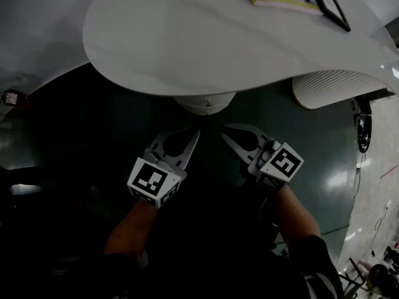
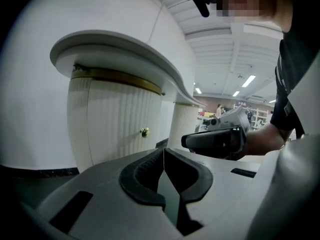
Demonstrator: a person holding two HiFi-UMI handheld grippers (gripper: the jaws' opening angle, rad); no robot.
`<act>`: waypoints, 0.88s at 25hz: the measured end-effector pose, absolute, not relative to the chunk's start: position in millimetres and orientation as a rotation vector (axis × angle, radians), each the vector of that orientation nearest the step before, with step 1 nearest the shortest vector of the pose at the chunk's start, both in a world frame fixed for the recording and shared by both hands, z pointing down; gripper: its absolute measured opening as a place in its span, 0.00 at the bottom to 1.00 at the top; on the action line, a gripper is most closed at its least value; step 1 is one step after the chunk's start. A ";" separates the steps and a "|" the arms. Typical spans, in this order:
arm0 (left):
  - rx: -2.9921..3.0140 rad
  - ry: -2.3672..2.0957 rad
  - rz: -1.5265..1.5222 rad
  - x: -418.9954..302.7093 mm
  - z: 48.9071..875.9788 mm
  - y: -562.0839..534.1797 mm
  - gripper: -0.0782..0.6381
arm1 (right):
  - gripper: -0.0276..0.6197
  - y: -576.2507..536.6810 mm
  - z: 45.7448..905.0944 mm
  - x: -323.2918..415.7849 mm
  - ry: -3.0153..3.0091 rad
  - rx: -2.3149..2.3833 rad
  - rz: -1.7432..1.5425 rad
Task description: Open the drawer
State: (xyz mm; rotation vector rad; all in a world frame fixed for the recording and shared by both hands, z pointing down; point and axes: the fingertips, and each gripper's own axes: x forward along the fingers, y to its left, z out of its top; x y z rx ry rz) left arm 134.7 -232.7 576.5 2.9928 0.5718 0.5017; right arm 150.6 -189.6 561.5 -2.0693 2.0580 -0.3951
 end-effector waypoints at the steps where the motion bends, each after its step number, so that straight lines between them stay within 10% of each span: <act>1: 3.003 0.573 0.494 136.5 586.4 -233.3 0.13 | 0.07 -190.8 572.9 152.1 2.066 -2.066 -0.392; 15: 2.986 0.697 0.645 191.6 730.0 -252.4 0.14 | 0.07 -220.8 710.7 211.5 2.153 -2.180 -0.450; 22: 2.945 0.762 0.664 217.5 772.4 -256.3 0.30 | 0.07 -238.8 757.7 232.8 2.157 -2.233 -0.504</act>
